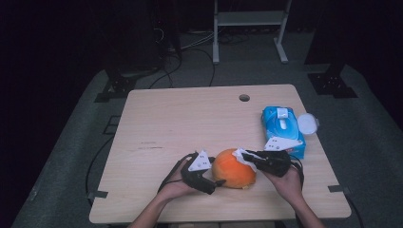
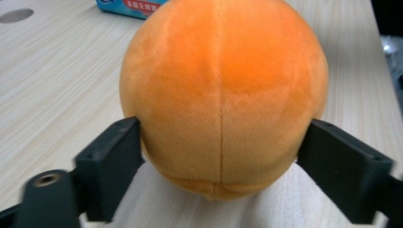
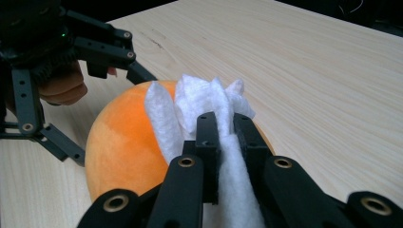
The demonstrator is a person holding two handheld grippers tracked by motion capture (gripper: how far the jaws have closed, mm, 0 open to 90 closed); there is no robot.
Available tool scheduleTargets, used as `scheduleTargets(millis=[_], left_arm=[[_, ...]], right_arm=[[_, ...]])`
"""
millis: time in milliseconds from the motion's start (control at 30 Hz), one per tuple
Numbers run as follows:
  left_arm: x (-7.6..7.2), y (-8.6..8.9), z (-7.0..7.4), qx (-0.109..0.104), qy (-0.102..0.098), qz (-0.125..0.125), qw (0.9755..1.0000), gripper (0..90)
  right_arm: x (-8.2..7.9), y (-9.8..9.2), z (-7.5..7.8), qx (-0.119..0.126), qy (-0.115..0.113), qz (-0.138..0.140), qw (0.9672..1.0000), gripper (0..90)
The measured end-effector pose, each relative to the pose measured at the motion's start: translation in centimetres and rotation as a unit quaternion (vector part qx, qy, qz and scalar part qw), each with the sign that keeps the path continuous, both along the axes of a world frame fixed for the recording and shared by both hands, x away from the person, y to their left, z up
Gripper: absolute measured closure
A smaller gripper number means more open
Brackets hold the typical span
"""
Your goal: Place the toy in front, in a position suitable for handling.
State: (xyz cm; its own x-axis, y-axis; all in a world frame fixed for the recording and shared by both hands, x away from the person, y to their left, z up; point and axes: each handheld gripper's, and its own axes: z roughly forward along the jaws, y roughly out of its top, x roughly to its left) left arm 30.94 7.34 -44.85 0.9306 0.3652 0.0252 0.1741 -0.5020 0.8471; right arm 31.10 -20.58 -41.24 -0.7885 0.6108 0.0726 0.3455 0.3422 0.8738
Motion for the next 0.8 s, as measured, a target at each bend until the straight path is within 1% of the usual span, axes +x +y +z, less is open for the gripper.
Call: scheduleTargets(millis=[33,100,133,167,233,300,400,467,533,567,600,633,700,767,800], left_arm=[[0.0,0.0,0.1,-0.007,0.001,0.001,1.0,11.8],[-0.2,0.0,0.7,-0.014,-0.009,-0.004,0.9999,11.7],[-0.2,0.1,1.0,-0.016,-0.015,-0.003,0.9998,11.8],[-0.2,0.2,1.3,-0.024,-0.019,0.002,0.9995,11.9],[-0.1,0.2,1.5,-0.031,-0.02,0.004,0.9993,13.3],[-0.2,0.0,1.3,-0.024,-0.025,-0.002,0.9994,17.6],[-0.6,-0.4,0.9,-0.021,-0.033,-0.012,0.9992,23.6],[-0.9,-0.8,0.7,-0.018,-0.035,-0.022,0.999,24.6],[-1.3,-1.1,0.6,-0.003,-0.044,-0.032,0.9985,24.8],[-1.4,-1.2,0.6,0.003,-0.047,-0.033,0.9983,24.9],[-1.4,-1.2,0.6,0.009,-0.045,-0.032,0.9984,25.3],[-1.4,-1.1,0.5,0.009,-0.042,-0.031,0.9986,25.4],[-1.3,-0.8,0.3,0.006,-0.038,-0.027,0.9989,25.6],[-1.0,-0.5,0.1,0.009,-0.034,-0.023,0.9991,26.3],[-0.9,-0.3,0.1,0.006,-0.028,-0.021,0.9994,26.3]], right_arm=[[0.0,0.1,0.0,0.0,0.0,0.001,1.0,81.4],[0.0,0.2,0.0,-0.002,-0.002,0.004,1.0,81.4],[0.0,0.3,0.0,-0.002,-0.003,0.006,1.0,81.4],[-0.1,0.4,0.0,-0.003,-0.005,0.006,1.0,81.4],[-0.2,0.6,0.1,-0.007,-0.009,0.008,0.9999,81.4],[-0.3,1.0,0.3,-0.012,-0.015,0.008,0.9998,81.4],[-0.8,1.9,0.7,-0.018,-0.032,0.011,0.9993,81.2],[-1.1,2.7,0.9,-0.013,-0.036,0.025,0.999,81.2],[-1.4,3.5,0.9,-0.005,-0.035,0.046,0.9983,81.2],[-1.6,4.0,0.9,-0.008,-0.034,0.056,0.9978,81.1],[-1.8,4.4,0.8,-0.015,-0.037,0.061,0.9973,81.1],[-1.9,4.7,0.7,-0.022,-0.043,0.065,0.9967,81.0],[-1.8,4.4,0.7,-0.028,-0.041,0.063,0.9968,81.0],[-1.4,3.6,0.6,-0.025,-0.035,0.052,0.9978,81.0],[-1.2,3.0,0.6,-0.026,-0.033,0.044,0.9982,81.0]])
